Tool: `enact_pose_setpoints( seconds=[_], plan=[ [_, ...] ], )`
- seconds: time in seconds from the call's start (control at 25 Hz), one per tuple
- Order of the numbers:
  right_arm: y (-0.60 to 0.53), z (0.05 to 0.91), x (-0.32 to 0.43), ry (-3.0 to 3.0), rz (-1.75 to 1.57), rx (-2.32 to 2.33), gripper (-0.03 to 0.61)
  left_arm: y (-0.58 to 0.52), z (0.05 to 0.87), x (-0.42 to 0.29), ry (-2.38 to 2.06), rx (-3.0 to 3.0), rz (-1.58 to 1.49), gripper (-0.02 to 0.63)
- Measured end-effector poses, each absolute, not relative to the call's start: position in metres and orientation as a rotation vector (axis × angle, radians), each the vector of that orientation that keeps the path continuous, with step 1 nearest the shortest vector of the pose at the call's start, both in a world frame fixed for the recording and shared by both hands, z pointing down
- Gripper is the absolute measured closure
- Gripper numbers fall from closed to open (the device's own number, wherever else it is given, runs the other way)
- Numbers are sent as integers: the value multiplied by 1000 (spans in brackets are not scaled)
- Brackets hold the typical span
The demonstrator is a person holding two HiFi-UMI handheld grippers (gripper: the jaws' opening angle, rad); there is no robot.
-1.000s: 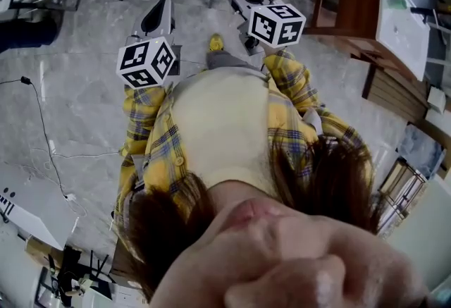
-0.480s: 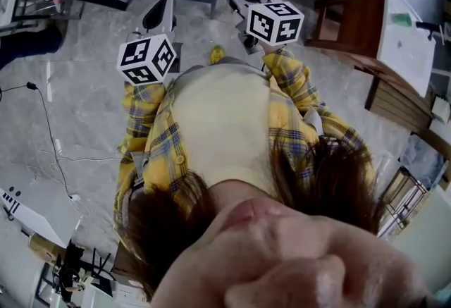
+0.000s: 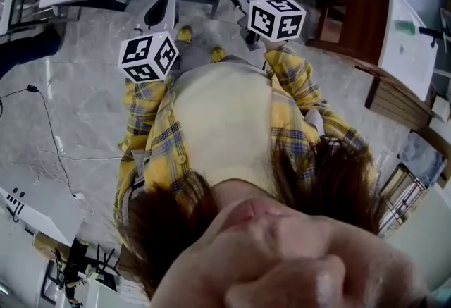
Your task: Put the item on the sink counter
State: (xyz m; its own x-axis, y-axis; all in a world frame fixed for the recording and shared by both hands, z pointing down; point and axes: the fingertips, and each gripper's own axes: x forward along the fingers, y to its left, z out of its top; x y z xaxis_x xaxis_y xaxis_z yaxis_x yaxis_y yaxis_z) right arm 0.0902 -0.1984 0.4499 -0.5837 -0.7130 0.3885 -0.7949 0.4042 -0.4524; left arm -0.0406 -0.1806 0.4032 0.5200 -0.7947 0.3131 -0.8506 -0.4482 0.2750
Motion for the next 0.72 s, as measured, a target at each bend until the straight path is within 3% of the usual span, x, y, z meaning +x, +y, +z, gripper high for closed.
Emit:
enact_pose_setpoints(
  seconds=[0.72],
  plan=[
    [-311,471,79,-2347,967,1535,543,-309,416,-45,-1167,2470,270,609]
  ],
)
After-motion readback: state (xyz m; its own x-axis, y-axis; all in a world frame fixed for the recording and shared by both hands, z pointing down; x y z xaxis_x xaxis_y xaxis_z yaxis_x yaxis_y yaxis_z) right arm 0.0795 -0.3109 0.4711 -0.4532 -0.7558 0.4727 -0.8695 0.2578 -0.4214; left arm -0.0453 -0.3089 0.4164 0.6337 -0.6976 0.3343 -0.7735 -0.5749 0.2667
